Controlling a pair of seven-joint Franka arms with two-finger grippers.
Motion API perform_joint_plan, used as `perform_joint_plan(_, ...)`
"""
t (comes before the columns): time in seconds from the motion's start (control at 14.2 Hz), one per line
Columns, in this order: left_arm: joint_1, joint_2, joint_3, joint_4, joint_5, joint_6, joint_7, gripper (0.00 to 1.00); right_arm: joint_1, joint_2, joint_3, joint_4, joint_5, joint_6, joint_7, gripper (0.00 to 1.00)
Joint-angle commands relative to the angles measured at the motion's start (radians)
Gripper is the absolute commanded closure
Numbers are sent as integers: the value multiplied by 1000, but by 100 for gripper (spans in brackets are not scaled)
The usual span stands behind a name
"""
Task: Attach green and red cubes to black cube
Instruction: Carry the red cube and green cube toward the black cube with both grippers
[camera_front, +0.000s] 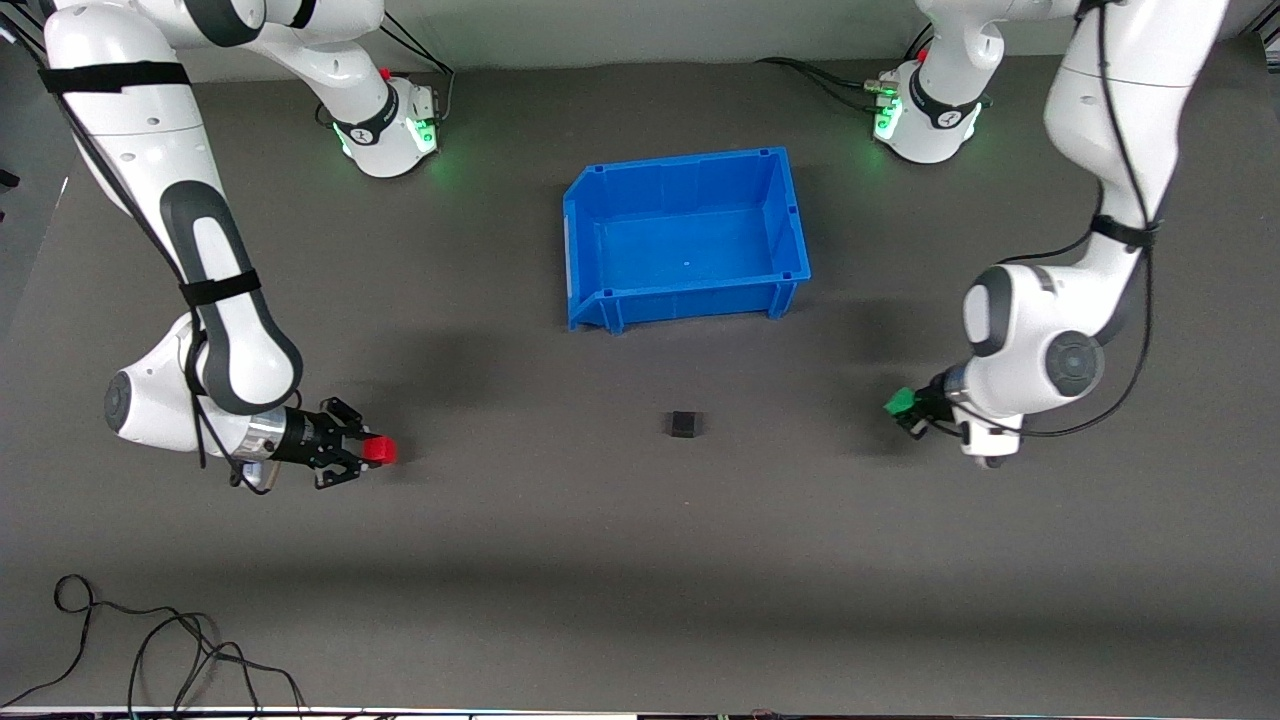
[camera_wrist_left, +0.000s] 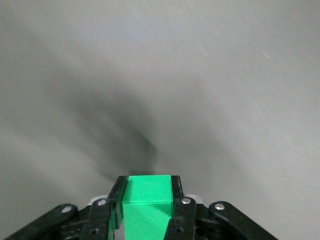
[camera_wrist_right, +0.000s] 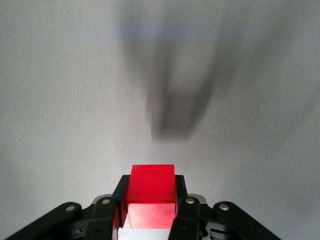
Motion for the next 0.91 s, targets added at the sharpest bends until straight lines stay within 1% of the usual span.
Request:
perform_joint_plan(0.0, -113, 80, 18, 109, -11, -8, -229, 100, 89, 2, -7, 31, 44, 1, 117, 70)
perform_joint_plan(0.07, -139, 101, 18, 139, -11, -8, -292, 100, 113, 8, -7, 43, 55, 5, 146, 70)
perform_joint_plan(0.21, -167, 134, 18, 188, -11, -8, -410, 100, 185, 20, -7, 55, 80, 62, 223, 70)
perform_joint_plan(0.42, -218, 181, 18, 284, -11, -22, -600, 100, 331, 55, -9, 83, 83, 187, 394, 70)
perform_joint_plan(0.56, -241, 200, 18, 330, -11, -22, -665, 100, 388, 92, -9, 120, 83, 234, 480, 70)
perform_joint_plan(0.84, -265, 210, 18, 381, -11, -22, -765, 100, 483, 160, -9, 213, 81, 251, 649, 70)
